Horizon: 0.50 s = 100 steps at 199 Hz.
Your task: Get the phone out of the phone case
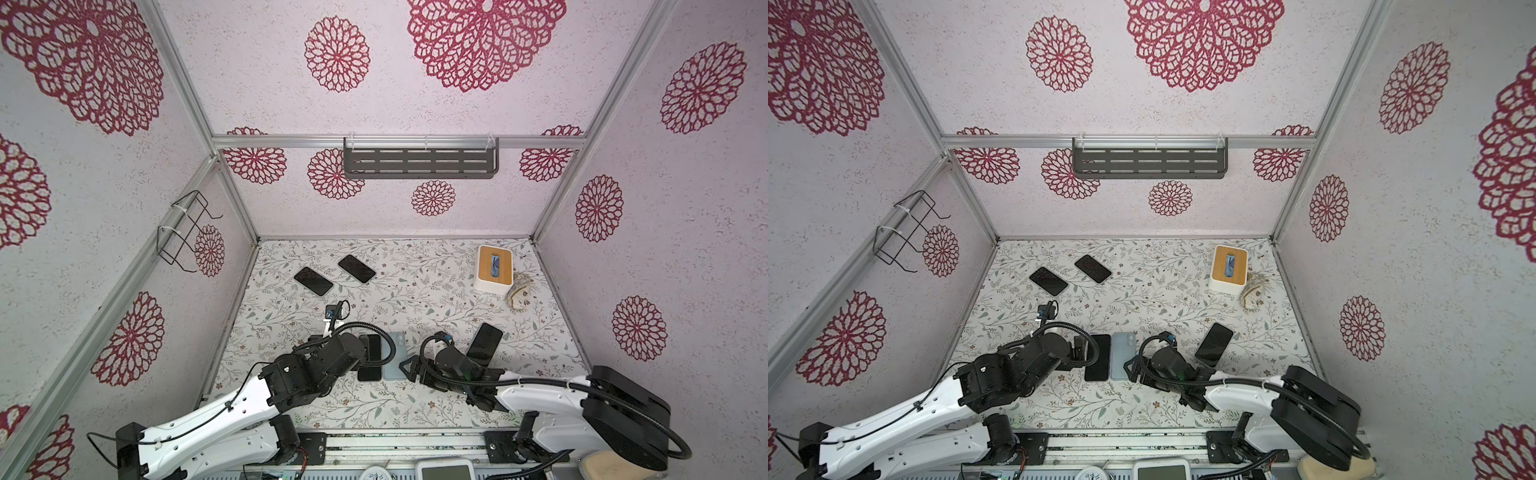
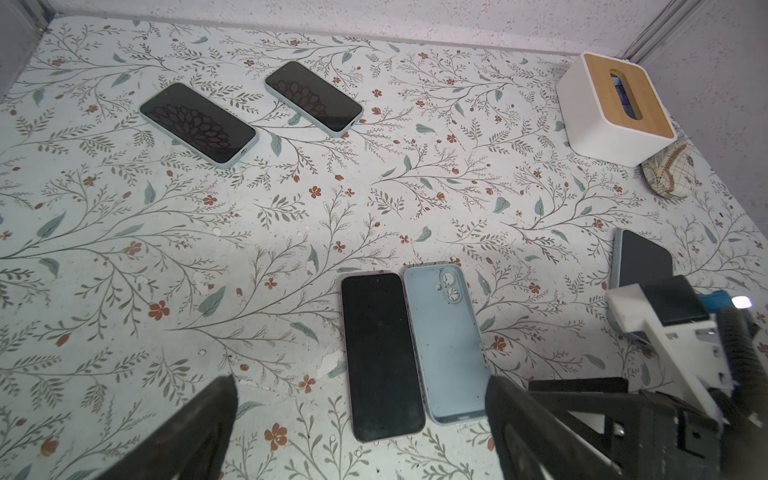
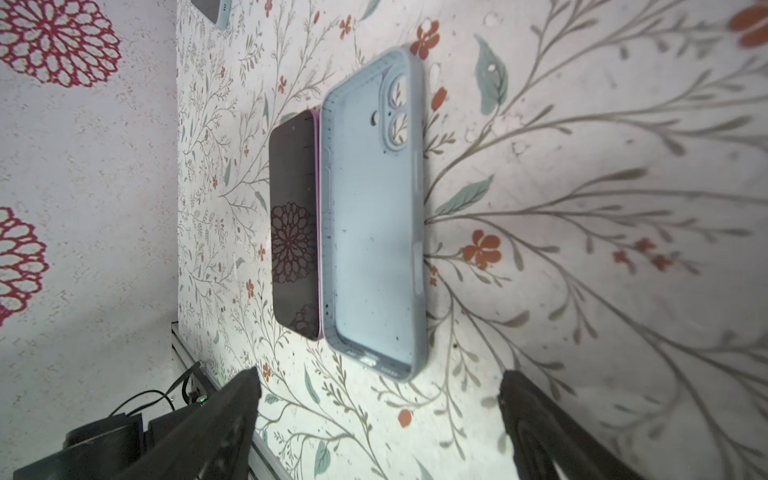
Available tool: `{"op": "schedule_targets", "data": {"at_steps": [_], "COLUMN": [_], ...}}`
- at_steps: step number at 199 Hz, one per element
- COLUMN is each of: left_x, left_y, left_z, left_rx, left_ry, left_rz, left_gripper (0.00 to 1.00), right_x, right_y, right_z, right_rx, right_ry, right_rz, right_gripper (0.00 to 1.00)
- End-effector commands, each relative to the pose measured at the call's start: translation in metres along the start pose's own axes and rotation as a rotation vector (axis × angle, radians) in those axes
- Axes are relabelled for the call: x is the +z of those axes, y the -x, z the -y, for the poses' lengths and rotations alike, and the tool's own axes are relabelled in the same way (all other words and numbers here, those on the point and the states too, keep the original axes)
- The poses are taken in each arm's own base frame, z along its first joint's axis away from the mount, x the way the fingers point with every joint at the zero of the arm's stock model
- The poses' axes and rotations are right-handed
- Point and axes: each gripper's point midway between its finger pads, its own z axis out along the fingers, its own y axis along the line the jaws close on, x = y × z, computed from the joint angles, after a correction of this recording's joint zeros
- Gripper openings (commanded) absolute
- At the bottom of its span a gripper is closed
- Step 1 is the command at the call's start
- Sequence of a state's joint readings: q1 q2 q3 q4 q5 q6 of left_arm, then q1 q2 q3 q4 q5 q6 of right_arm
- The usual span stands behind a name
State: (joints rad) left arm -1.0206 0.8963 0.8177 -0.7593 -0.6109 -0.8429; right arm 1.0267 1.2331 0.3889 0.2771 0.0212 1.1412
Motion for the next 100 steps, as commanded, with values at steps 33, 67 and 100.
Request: {"op": "schedule_targets", "data": {"at_steps": [33,67,100], "left_x": [0.002,0.007,0.012], "left_y": [0.006,0.006,0.002], "left_z": [0.029,0.040,0.050], "left_rx": [-0.076,-0.073,-0.061], "left_ry": [-0.187,-0.230,-0.249], "left_rz": [0.051,0.053,0.030], "left_gripper": [0.97,0.97,0.97], "right_x": [-0.095,-0.141,-0.141], "right_y": [0.046,0.072,0.088], "right_z": [0.070,0.117,0.135], "right_rx": [-0.209,-0.134,-0.086], "right_ry": [-0.483,-0.661,-0.719], "right_rz": [0.175,0.252,0.278], "right_gripper": [0.99,0.99,0.99]}}
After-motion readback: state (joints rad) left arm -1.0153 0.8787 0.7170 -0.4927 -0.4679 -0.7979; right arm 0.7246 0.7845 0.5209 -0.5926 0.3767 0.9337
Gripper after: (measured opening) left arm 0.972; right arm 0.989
